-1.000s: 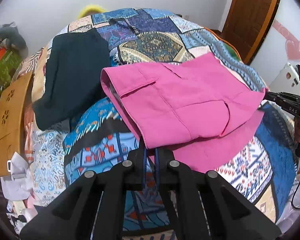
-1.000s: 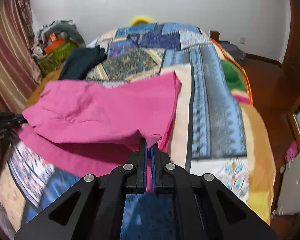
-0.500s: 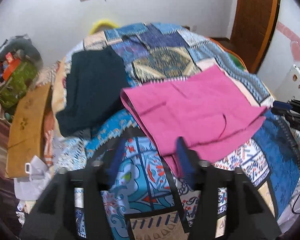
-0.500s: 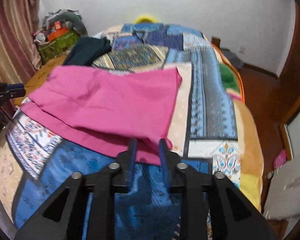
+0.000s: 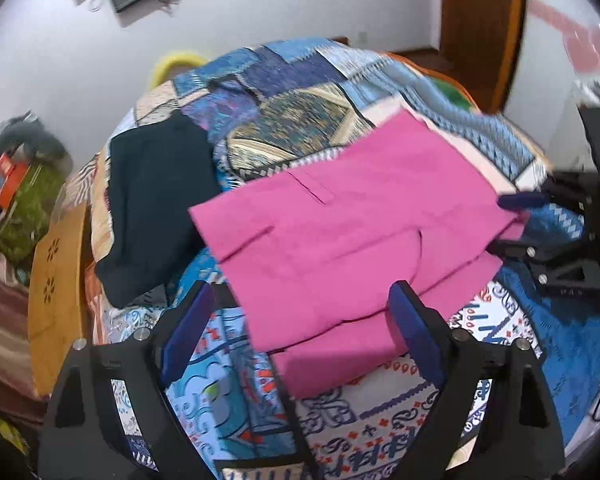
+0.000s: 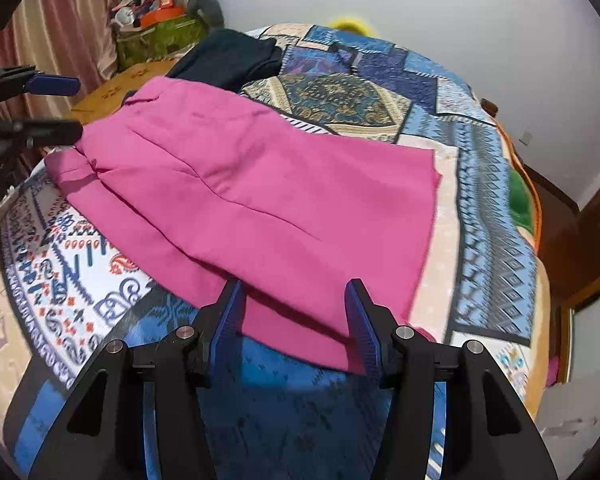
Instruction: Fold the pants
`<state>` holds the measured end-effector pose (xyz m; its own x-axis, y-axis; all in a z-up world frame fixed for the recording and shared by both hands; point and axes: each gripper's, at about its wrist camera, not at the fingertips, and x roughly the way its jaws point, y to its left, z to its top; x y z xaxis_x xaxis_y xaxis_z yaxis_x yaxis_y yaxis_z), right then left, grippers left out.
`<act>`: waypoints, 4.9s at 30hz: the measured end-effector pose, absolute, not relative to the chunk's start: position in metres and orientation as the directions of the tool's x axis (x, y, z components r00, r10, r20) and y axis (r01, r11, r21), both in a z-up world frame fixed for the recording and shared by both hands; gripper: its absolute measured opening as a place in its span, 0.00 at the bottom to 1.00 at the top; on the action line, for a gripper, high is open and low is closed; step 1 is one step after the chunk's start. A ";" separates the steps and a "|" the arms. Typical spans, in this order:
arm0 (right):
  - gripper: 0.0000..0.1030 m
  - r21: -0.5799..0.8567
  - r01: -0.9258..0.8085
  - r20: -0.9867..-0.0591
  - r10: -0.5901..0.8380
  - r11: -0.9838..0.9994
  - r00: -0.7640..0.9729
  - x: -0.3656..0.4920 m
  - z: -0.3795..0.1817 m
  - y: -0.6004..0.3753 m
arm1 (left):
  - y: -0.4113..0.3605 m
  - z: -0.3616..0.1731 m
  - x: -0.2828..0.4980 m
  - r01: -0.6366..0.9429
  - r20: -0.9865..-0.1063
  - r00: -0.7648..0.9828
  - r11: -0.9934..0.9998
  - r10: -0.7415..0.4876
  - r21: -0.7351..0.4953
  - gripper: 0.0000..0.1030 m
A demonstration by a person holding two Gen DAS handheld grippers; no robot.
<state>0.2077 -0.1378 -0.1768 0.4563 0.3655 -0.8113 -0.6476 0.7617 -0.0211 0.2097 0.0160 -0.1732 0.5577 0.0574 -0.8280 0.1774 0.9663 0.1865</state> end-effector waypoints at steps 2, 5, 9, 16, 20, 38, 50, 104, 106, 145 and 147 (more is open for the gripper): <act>0.47 -0.024 -0.657 -0.809 0.371 0.754 0.456 0.210 -0.179 -0.133 | 0.008 -0.181 0.212 0.204 -0.837 0.544 0.958 0.061 0.202 0.87; 0.38 -0.009 -0.661 -0.797 0.394 0.750 0.458 0.213 -0.176 -0.129 | -0.004 -0.190 0.215 0.239 -0.848 0.526 0.947 0.059 0.214 0.87; 0.08 0.039 -0.675 -0.782 0.443 0.737 0.439 0.214 -0.171 -0.122 | -0.017 -0.195 0.215 0.266 -0.845 0.530 0.933 0.068 0.241 0.87; 0.04 0.042 -0.678 -0.718 0.493 0.734 0.490 0.204 -0.154 -0.126 | -0.032 -0.195 0.216 0.306 -0.843 0.536 0.920 0.045 0.243 0.84; 0.03 0.061 -0.664 -0.697 0.508 0.745 0.506 0.203 -0.145 -0.136 | -0.039 -0.193 0.212 0.311 -0.828 0.558 0.910 0.058 0.273 0.55; 0.05 0.097 -0.653 -0.757 0.481 0.751 0.441 0.189 -0.163 -0.155 | -0.045 -0.188 0.189 0.343 -0.856 0.514 0.929 -0.060 0.141 0.20; 0.06 0.213 -0.629 -0.768 0.526 0.747 0.365 0.178 -0.156 -0.169 | -0.011 -0.189 0.176 0.303 -0.855 0.516 0.944 -0.049 0.130 0.32; 0.51 0.218 -0.380 -0.850 0.366 0.899 0.378 0.200 -0.191 -0.199 | 0.079 -0.199 0.206 0.028 -0.878 0.473 0.998 -0.069 -0.063 0.77; 0.51 0.226 -0.376 -0.848 0.371 0.899 0.378 0.202 -0.188 -0.201 | 0.083 -0.194 0.209 0.017 -0.879 0.470 0.997 -0.080 -0.081 0.77; 0.24 0.250 -0.387 -0.828 0.404 0.887 0.390 0.407 -0.218 -0.172 | 0.130 -0.235 0.348 -0.033 -0.897 0.427 0.990 -0.110 -0.137 0.34; 0.09 0.230 -0.397 -0.835 0.390 0.888 0.388 0.408 -0.221 -0.168 | 0.129 -0.231 0.346 -0.019 -0.889 0.438 0.987 -0.137 -0.161 0.20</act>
<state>0.4076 -0.1681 -0.2211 0.3882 0.3901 -0.8349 -0.3970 0.8884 0.2305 0.3461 0.1294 -0.2311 0.4379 -0.1368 -0.8886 -0.0190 0.9867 -0.1613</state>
